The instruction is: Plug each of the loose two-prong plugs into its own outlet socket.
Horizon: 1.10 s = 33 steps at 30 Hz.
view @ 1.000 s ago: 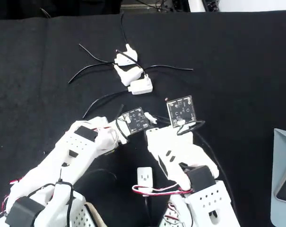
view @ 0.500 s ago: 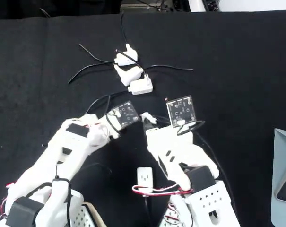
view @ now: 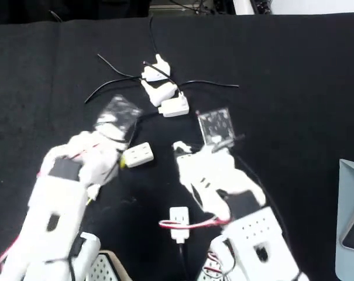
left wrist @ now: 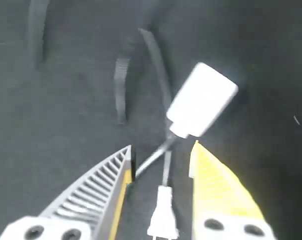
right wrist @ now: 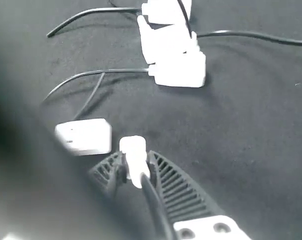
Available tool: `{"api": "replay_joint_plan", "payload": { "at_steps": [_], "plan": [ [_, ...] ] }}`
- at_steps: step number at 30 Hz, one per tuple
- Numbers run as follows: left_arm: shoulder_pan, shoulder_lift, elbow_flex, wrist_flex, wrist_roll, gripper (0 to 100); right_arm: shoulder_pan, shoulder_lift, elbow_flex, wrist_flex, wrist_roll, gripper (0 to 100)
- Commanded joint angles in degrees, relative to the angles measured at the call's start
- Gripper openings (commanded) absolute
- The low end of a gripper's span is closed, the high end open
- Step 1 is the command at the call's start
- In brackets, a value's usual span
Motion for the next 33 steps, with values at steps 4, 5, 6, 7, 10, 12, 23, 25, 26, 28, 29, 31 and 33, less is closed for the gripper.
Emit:
{"api": "replay_joint_plan", "payload": {
  "at_steps": [4,5,6,7,10,12,23,25,26,28,29,31,33],
  "plan": [
    [-11.82,-23.21,9.71,0.44,6.77,19,-5.36,21.76,-16.31,0.18,-0.53,1.5],
    [-12.70,-25.41,11.38,0.35,6.86,19,-5.89,24.40,-18.07,0.26,-0.35,1.5],
    [-13.32,-27.34,13.14,0.09,6.77,19,-6.15,27.03,-19.82,0.44,-0.35,1.5],
    [-13.85,-29.19,14.99,-0.62,6.95,19,-6.51,29.67,-21.85,1.14,-0.26,1.5],
    [-14.37,-34.20,20.88,-3.52,7.03,19,-7.21,36.88,-28.62,4.04,-0.53,1.5],
    [-14.29,-37.10,24.40,-5.01,7.12,19,-7.74,40.92,-32.48,5.27,-0.53,1.4],
    [-17.63,-44.40,30.46,-5.27,7.12,19,-8.53,56.04,-43.21,4.92,-0.26,1.3],
    [-17.71,-44.31,30.55,-5.27,7.12,19,-9.49,58.77,-44.88,4.92,-0.35,1.3],
    [-17.71,-44.31,30.64,-5.27,7.12,19,-9.76,59.82,-45.49,4.92,-0.44,1.3],
    [-17.71,-44.75,31.16,-5.27,7.12,19,-10.81,61.49,-46.55,4.92,-0.44,1.2],
    [-17.71,-44.75,31.25,-5.27,7.12,19,-11.08,61.85,-46.81,4.92,-0.44,1.2],
    [-17.71,-44.75,31.34,-5.27,7.12,19,-11.16,62.29,-46.99,4.92,-0.44,1.2],
    [-17.71,-44.75,31.34,-5.27,7.12,19,-10.99,62.55,-46.99,5.10,-0.44,1.2]
  ]
}}
